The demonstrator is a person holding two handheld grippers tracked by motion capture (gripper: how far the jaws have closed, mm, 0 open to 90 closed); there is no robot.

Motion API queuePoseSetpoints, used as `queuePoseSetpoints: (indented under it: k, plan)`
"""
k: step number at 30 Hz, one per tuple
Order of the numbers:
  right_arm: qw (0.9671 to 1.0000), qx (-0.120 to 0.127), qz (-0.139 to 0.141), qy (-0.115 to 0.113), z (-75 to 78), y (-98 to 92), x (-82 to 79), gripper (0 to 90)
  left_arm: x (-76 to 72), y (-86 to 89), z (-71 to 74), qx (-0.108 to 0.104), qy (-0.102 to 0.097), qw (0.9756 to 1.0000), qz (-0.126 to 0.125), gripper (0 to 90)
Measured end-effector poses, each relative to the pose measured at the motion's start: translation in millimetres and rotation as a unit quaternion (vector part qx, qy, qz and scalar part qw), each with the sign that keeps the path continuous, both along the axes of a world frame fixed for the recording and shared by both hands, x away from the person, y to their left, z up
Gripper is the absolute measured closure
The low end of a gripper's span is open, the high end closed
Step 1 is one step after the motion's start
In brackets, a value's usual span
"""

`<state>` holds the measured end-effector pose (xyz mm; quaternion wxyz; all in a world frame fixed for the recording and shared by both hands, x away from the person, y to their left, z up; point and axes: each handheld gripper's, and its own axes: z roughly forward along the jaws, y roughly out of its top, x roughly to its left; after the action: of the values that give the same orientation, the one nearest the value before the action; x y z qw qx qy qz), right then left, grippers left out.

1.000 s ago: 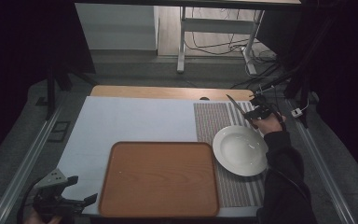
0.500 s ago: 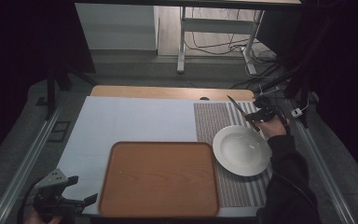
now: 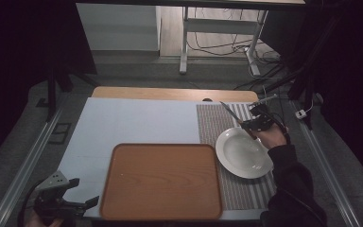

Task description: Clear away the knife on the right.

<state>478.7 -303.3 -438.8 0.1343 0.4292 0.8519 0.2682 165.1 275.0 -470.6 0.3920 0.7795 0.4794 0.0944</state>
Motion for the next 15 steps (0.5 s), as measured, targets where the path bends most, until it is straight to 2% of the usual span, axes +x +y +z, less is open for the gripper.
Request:
queuePoseSetpoints:
  k: [7, 15]
  plan:
    - [0.9994, -0.01, 0.033, -0.001, 1.9, 18.6, -22.9, 77.1, -0.2, 0.2, 0.1, 0.0, 0.0, 1.0, 0.0, 0.9]
    - [0.9974, -0.003, 0.071, -0.004, 1.7, 37.7, -52.0, 77.1, -0.1, 0.1, 0.1, 0.0, 0.0, 1.0, 0.0, 0.9]
